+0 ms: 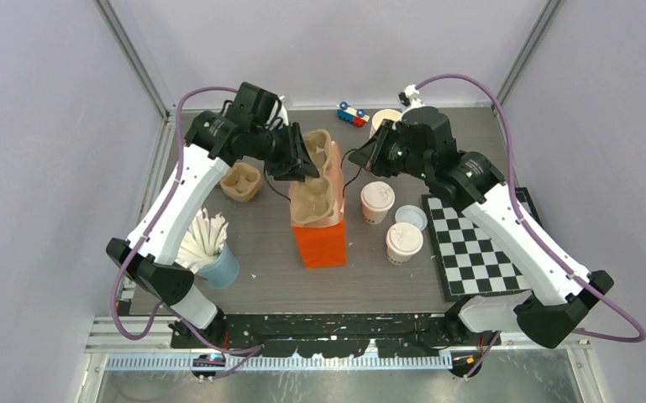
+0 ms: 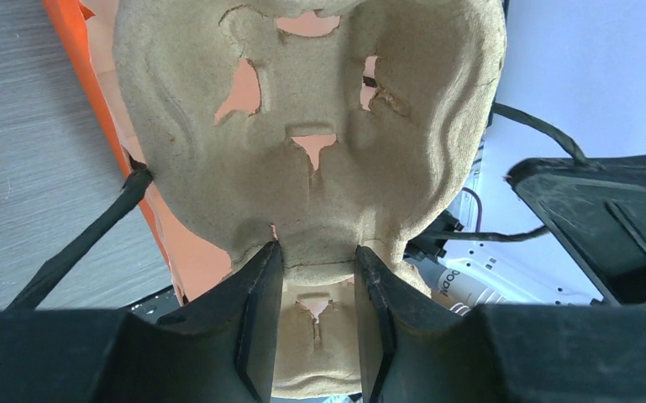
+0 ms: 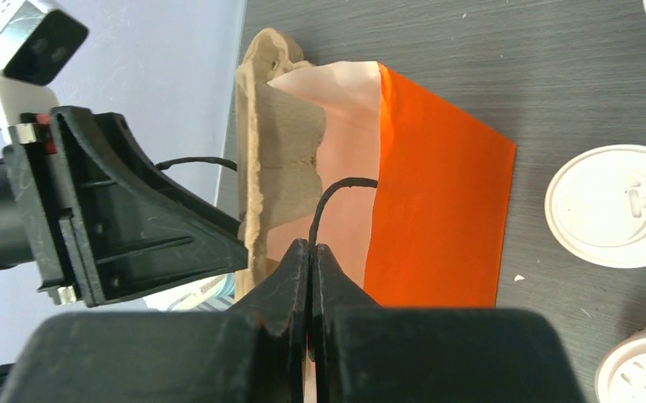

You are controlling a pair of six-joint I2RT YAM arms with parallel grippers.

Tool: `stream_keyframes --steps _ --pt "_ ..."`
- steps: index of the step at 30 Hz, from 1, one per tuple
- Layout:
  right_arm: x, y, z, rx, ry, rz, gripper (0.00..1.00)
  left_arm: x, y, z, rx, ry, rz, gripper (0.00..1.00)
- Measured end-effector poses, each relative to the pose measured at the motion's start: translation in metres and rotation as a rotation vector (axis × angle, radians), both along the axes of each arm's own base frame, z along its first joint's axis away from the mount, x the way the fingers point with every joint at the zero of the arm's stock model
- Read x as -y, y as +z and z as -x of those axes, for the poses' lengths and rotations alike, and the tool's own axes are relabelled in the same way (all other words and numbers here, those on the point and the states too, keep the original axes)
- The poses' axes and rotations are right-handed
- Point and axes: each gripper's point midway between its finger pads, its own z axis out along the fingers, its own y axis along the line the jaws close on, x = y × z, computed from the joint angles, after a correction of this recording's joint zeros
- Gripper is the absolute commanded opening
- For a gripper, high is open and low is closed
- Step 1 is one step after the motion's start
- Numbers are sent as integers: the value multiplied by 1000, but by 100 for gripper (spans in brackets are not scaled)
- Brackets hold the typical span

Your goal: Pack the takeout coffee

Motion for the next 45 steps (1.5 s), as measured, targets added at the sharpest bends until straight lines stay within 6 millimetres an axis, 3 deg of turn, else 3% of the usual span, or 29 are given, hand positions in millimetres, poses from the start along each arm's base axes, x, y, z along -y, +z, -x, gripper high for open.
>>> stream_keyframes --steps 14,31,45 --pt "1 -6 7 -16 18 -5 1 19 -24 1 -43 -34 -13 27" --pt "2 -6 10 -12 18 -6 2 26 -19 -19 32 4 6 25" --pt "3 -6 10 -9 21 0 2 28 -20 -19 30 0 13 24"
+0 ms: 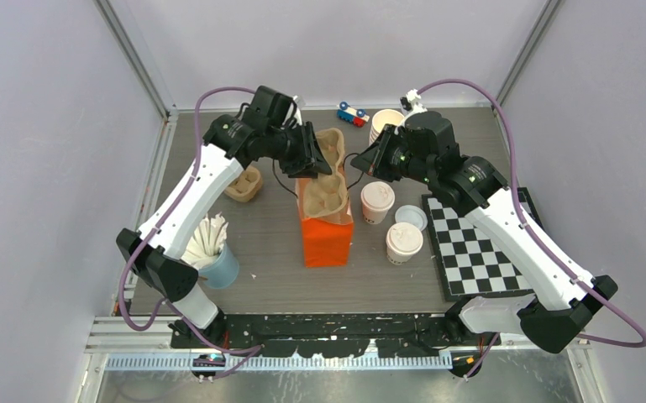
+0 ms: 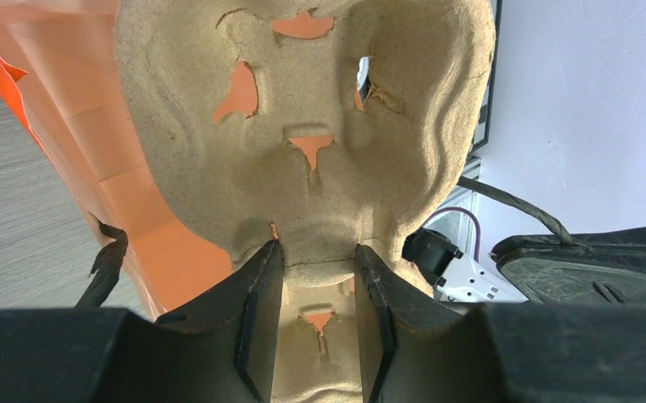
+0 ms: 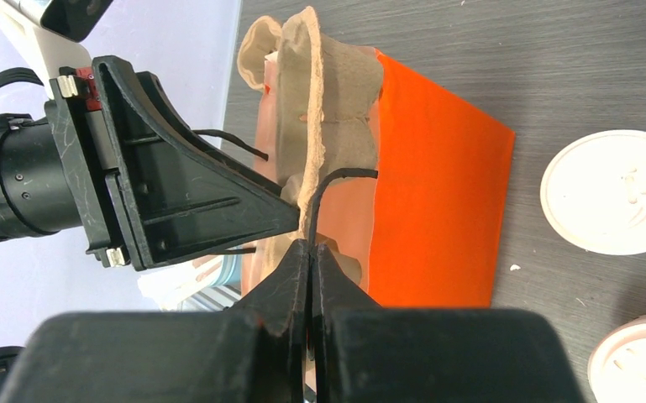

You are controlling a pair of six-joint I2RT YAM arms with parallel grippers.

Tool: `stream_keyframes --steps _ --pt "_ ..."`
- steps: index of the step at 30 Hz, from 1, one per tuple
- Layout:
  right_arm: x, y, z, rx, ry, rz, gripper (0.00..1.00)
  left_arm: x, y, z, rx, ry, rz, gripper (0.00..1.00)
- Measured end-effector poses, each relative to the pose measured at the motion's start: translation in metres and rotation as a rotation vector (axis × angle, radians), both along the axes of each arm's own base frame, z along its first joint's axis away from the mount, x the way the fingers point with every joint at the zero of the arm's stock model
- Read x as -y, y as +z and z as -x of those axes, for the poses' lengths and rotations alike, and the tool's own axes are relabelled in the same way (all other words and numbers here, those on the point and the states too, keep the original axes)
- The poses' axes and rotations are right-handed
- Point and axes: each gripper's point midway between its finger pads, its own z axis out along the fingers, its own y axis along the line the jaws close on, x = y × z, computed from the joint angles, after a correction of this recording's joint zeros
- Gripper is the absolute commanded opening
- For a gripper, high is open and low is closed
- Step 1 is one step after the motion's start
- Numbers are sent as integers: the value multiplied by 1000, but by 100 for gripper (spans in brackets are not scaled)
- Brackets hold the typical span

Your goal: Pack the takeout coffee

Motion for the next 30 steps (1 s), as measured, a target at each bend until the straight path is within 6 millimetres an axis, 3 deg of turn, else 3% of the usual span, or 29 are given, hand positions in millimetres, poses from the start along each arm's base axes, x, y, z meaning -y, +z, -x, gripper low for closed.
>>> stream_keyframes --steps 11,20,30 --pt "0 -1 0 -2 1 1 2 0 16 -2 38 4 14 23" --pt "1 -3 2 -6 2 3 2 -1 16 -2 37 7 12 23" --pt "2 -3 3 -4 3 2 2 -12 -16 9 -43 17 -62 23"
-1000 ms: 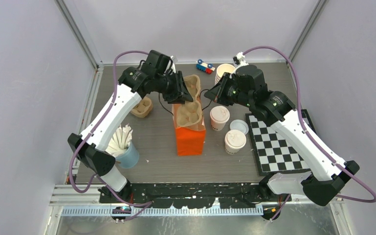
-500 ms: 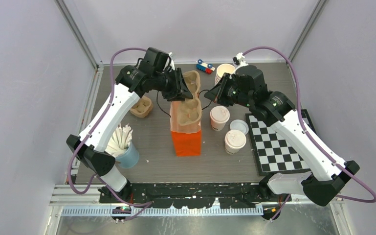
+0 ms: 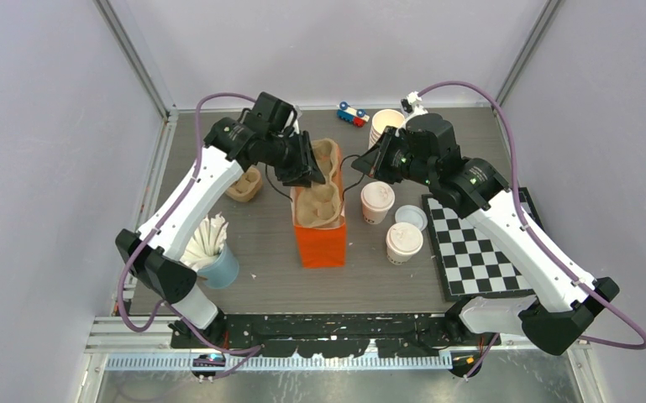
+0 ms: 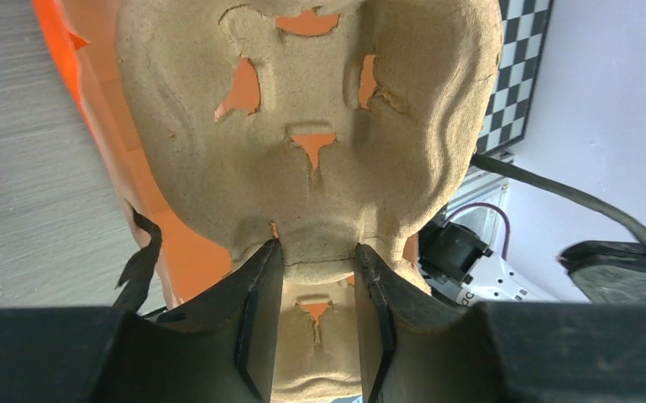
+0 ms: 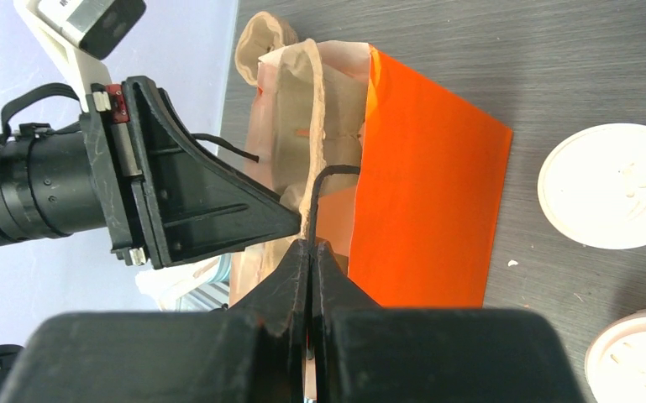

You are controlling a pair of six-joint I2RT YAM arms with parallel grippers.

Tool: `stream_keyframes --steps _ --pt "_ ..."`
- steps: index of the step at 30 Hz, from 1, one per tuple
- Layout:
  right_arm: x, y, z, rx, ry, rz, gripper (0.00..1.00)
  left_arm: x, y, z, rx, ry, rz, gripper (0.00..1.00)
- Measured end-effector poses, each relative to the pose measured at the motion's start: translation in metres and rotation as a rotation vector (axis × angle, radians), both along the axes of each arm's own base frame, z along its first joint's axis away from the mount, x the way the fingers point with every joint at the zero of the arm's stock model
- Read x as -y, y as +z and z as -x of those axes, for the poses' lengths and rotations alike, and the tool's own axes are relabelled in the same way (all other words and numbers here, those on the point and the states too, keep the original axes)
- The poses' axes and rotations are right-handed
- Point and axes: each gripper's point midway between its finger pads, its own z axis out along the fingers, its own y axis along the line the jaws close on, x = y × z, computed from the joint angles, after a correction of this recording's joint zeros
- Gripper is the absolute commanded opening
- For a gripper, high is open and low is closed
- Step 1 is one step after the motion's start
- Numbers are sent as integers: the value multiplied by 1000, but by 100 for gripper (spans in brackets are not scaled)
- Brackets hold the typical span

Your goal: Pack the takeout coffee

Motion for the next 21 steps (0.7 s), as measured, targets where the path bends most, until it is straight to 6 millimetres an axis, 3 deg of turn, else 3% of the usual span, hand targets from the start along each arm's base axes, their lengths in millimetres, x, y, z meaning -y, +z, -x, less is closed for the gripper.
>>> stream_keyframes --steps 21 --pt "0 -1 1 -4 4 0 2 -10 -27 13 -40 -14 -132 23"
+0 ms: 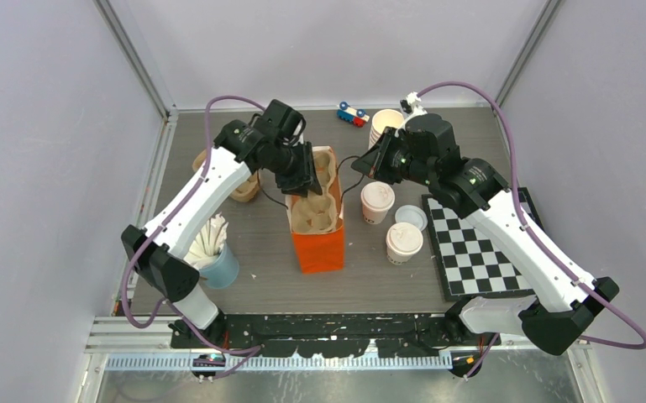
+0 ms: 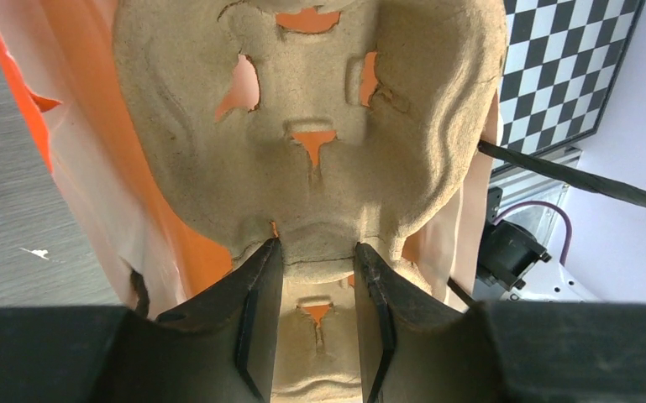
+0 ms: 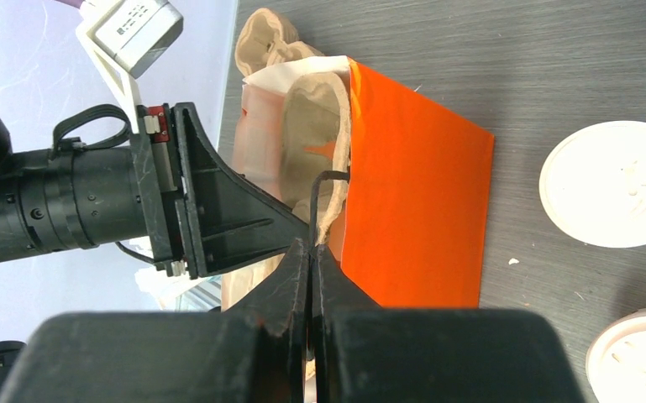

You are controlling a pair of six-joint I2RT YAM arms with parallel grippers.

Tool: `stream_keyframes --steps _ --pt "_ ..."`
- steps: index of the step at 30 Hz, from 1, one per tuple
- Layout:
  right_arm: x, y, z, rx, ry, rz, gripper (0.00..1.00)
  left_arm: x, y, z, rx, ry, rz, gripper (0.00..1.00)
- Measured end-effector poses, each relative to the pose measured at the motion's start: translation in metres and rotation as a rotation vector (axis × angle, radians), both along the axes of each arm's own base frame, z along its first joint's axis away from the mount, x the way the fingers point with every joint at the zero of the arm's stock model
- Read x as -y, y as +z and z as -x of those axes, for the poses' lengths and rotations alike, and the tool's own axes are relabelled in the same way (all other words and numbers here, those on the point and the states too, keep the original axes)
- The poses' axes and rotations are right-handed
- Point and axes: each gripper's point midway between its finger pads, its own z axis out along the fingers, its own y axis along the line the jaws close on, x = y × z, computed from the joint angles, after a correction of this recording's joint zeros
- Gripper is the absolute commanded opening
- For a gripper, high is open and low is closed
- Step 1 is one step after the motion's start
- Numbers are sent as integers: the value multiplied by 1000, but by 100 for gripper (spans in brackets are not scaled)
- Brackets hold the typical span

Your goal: Pack the takeout coffee

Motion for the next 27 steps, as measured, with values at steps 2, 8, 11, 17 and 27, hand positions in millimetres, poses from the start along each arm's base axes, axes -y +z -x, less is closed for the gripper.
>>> stream_keyframes --steps 2,8,11,17,27 --pt "0 0 0 0 0 0 2 0 -4 0 -7 1 -14 23" --pt "0 0 0 -1 1 0 2 2 -14 -1 -27 8 -49 22" --pt "0 0 0 -1 1 0 2 -1 -21 -1 -47 20 -83 22" --pt "-1 -2 0 -4 4 1 2 -2 -26 -4 -66 51 -120 24" --pt "-1 -7 1 -10 15 14 3 -1 -42 0 -98 66 -160 39"
